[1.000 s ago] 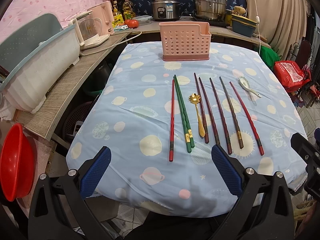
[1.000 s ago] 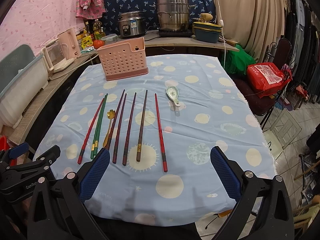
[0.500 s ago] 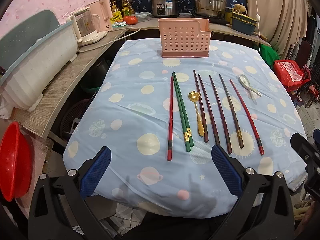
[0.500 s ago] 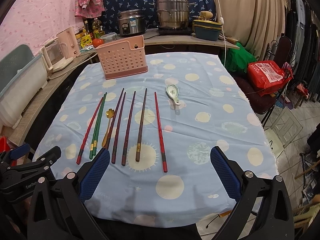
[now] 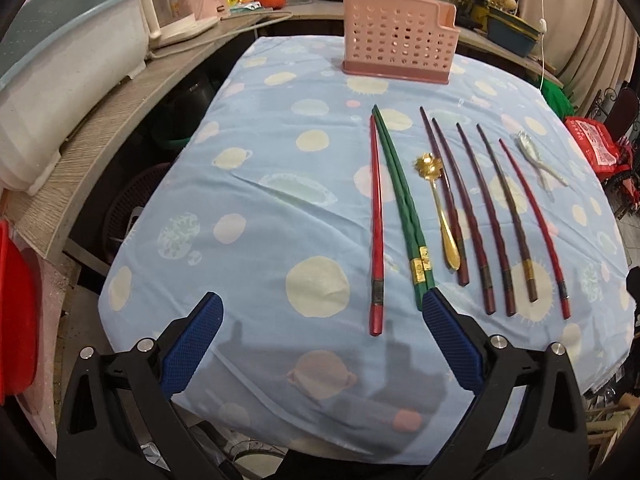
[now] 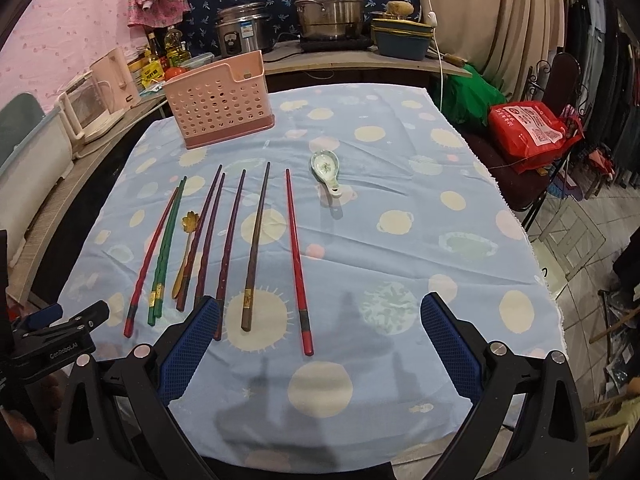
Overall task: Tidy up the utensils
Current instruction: 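Grasp the red black-tipped chopstick with the left tool while the right tool grasps the white ceramic spoon, then lift the red chopstick with the left tool while the right tool carries the spoon to the pink basket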
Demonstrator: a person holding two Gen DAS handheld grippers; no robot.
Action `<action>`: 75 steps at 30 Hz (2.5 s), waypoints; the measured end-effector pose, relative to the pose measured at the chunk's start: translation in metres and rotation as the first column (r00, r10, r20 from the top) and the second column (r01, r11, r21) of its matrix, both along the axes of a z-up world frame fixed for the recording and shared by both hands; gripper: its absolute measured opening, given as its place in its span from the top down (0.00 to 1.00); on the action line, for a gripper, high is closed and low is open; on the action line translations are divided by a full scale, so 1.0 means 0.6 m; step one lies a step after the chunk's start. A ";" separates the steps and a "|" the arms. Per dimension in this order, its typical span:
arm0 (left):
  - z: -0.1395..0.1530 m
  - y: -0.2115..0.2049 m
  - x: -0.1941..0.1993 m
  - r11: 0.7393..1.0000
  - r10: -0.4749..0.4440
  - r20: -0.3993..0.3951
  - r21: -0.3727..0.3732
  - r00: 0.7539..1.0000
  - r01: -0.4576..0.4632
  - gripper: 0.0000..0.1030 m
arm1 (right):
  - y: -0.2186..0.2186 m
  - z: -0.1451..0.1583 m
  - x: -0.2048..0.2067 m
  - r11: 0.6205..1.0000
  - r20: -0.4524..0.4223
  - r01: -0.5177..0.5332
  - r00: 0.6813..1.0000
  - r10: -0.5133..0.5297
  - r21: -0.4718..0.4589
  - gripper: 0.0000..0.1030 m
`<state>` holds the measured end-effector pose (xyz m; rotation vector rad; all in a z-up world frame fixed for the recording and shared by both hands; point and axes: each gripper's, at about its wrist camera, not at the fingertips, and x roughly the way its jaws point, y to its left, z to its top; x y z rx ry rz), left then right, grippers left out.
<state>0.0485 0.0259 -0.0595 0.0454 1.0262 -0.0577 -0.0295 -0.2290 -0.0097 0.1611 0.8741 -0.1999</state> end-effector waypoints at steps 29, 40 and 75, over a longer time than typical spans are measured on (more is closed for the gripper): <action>-0.032 -0.005 0.043 0.986 -0.104 -0.039 -0.133 0.994 0.098 0.93 | -0.039 -0.021 0.074 0.999 -0.025 -0.006 1.000 0.007 0.045 0.07; -0.046 -0.007 0.081 0.989 -0.085 -0.076 -0.129 0.993 0.074 0.93 | -0.125 -0.035 0.220 0.976 -0.009 0.033 0.999 -0.032 0.215 0.49; -0.016 0.000 0.080 0.986 -0.082 -0.028 -0.150 0.996 0.077 0.93 | -0.113 -0.057 0.209 0.980 -0.001 -0.020 1.000 0.021 0.199 0.93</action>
